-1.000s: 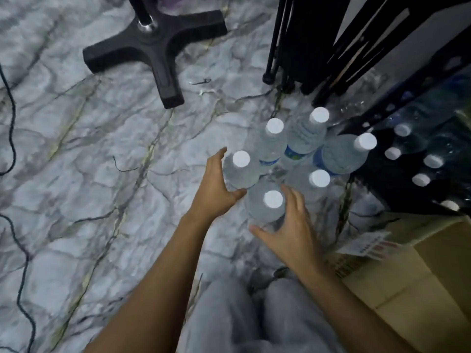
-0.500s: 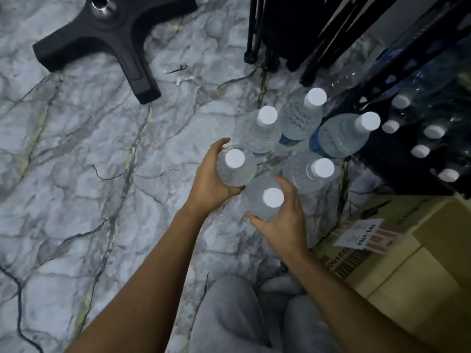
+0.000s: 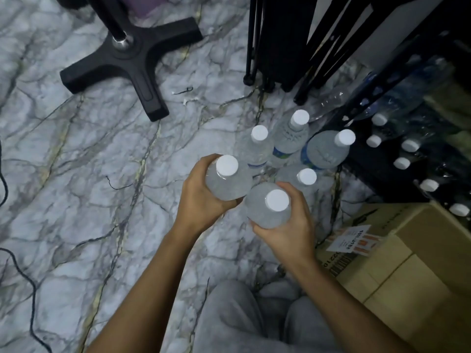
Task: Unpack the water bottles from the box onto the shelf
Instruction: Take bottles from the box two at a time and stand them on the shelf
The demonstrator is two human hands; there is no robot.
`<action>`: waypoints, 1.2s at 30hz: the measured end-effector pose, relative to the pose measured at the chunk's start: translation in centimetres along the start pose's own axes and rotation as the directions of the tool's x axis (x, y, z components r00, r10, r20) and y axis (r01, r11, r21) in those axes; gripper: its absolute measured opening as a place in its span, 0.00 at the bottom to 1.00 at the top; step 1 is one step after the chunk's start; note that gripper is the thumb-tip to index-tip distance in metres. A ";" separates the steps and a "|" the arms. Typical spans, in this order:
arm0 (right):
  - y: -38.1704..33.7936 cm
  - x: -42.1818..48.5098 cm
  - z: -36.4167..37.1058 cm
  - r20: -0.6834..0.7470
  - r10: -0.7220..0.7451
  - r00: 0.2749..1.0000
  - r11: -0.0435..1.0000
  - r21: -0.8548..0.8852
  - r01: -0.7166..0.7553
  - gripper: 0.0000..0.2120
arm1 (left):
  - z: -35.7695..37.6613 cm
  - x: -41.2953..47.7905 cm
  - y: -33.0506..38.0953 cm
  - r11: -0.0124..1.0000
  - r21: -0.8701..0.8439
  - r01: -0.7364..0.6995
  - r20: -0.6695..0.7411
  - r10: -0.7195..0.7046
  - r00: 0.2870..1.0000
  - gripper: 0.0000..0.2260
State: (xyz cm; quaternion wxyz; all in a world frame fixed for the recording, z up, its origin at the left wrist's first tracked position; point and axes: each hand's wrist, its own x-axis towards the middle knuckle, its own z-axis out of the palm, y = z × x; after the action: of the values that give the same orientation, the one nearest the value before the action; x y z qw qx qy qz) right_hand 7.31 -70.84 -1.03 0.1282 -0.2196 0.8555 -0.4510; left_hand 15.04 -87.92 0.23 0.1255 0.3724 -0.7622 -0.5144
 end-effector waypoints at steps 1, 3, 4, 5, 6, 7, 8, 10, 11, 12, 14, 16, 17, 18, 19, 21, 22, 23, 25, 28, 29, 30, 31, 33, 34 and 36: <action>-0.9 0.0 -0.9 -0.002 -0.005 1.000 1.000 0.015 0.005 0.40 | -0.6 -0.3 1.1 1.000 0.013 -0.013 -0.005 0.013 1.000 0.35; -2.7 0.1 -2.9 -0.009 -0.011 1.000 0.999 0.040 0.011 0.40 | -1.8 -1.0 3.4 0.998 0.044 -0.045 0.000 0.045 0.999 0.35; -3.7 0.1 -3.9 -0.017 -0.015 1.000 0.999 0.051 0.016 0.40 | -2.2 -1.2 4.7 0.996 0.058 -0.072 0.012 0.071 0.997 0.35; -4.6 0.1 -5.1 -0.030 -0.020 0.999 0.998 0.061 0.022 0.40 | -2.7 -1.5 6.0 0.993 0.069 -0.101 0.024 0.100 0.995 0.36; -5.5 0.1 -6.2 -0.047 -0.017 0.999 0.997 0.078 0.020 0.40 | -3.1 -1.6 7.5 0.989 0.076 -0.126 0.035 0.123 0.992 0.36; -6.5 0.0 -7.4 -0.068 0.003 0.998 0.995 0.103 0.004 0.40 | -3.4 -1.8 9.2 0.985 0.082 -0.152 0.047 0.149 0.988 0.36; -7.5 -0.1 -8.8 -0.089 0.033 0.996 0.991 0.135 -0.020 0.40 | -3.6 -2.0 10.9 0.979 0.085 -0.186 0.065 0.181 0.981 0.37; -9.7 -0.2 -11.8 -0.119 0.085 0.989 0.983 0.175 -0.063 0.41 | -3.9 -2.2 14.6 0.960 0.081 -0.267 0.113 0.257 0.960 0.38; -10.7 -0.4 -13.4 -0.136 0.100 0.986 0.980 0.187 -0.074 0.42 | -3.9 -2.3 16.6 0.947 0.082 -0.309 0.139 0.296 0.945 0.38; -11.7 -0.6 -15.3 -0.160 0.100 0.982 0.978 0.195 -0.068 0.42 | -3.7 -2.4 18.6 0.931 0.083 -0.356 0.160 0.340 0.927 0.38; -13.8 -0.9 -19.2 -0.221 0.081 0.972 0.980 0.196 -0.037 0.41 | -3.2 -2.7 22.6 0.902 0.064 -0.428 0.185 0.411 0.893 0.36; -15.2 -1.5 -23.5 -0.295 0.078 0.952 0.979 0.202 -0.017 0.40 | -2.0 -3.5 26.9 0.874 0.043 -0.483 0.213 0.465 0.859 0.35; -15.7 -1.9 -25.6 -0.322 0.072 0.944 0.980 0.200 -0.007 0.39 | -1.3 -4.0 29.0 0.860 0.032 -0.510 0.224 0.491 0.842 0.35; -16.2 -2.3 -27.7 -0.348 0.065 0.935 0.982 0.190 0.003 0.38 | -0.5 -4.6 30.9 0.846 0.017 -0.533 0.234 0.515 0.825 0.34; -16.5 -2.7 -29.9 -0.377 0.054 0.924 0.985 0.174 0.014 0.38 | 0.5 -5.3 32.8 0.833 -0.004 -0.553 0.242 0.538 0.808 0.35; -16.8 -3.3 -34.2 -0.443 0.014 0.896 0.988 0.142 0.055 0.38 | 2.6 -6.5 36.0 0.811 -0.052 -0.583 0.252 0.576 0.778 0.36; -16.9 -3.6 -36.3 -0.472 -0.009 0.881 0.988 0.130 0.080 0.37 | 3.9 -7.2 37.6 0.800 -0.076 -0.595 0.254 0.593 0.764 0.37; -16.9 -3.7 -38.4 -0.494 -0.025 0.869 0.987 0.123 0.099 0.37 | 5.2 -7.8 39.1 0.791 -0.104 -0.603 0.255 0.607 0.752 0.37; -16.5 -4.0 -42.5 -0.531 -0.037 0.847 0.986 0.119 0.118 0.36 | 8.0 -8.8 42.0 0.773 -0.152 -0.616 0.255 0.633 0.731 0.36; -14.6 -4.2 -48.1 -0.602 -0.017 0.799 0.990 0.100 0.097 0.36 | 12.6 -10.4 46.0 0.758 -0.179 -0.627 0.295 0.649 0.701 0.35; -13.7 -4.2 -49.8 -0.622 -0.002 0.783 0.993 0.095 0.077 0.37 | 14.2 -10.8 47.2 0.756 -0.182 -0.629 0.311 0.651 0.693 0.35; -12.9 -4.2 -51.4 -0.637 0.016 0.771 0.995 0.090 0.053 0.37 | 15.8 -11.1 48.2 0.756 -0.179 -0.629 0.327 0.649 0.687 0.35; -12.1 -4.1 -52.8 -0.650 0.030 0.760 0.996 0.083 0.032 0.38 | 17.4 -11.4 49.2 0.758 -0.175 -0.628 0.339 0.645 0.684 0.35; -10.8 -3.8 -55.3 -0.670 0.043 0.741 0.998 0.068 0.003 0.40 | 20.3 -11.5 50.8 0.766 -0.180 -0.618 0.359 0.636 0.683 0.33; -10.2 -3.5 -56.3 -0.679 0.047 0.733 0.998 0.059 -0.010 0.40 | 21.7 -11.4 51.5 0.770 -0.179 -0.613 0.367 0.630 0.684 0.33; -9.1 -2.6 -58.1 -0.702 0.054 0.710 0.999 0.038 -0.039 0.41 | 24.2 -10.9 52.6 0.775 -0.167 -0.609 0.381 0.621 0.685 0.30</action>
State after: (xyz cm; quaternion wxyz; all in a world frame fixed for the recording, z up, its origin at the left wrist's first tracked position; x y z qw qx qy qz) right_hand -12.31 -32.57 39.11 -0.1931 -0.0088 0.8406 -0.5060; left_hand -14.40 -53.43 37.79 0.1306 -0.0246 -0.8441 -0.5195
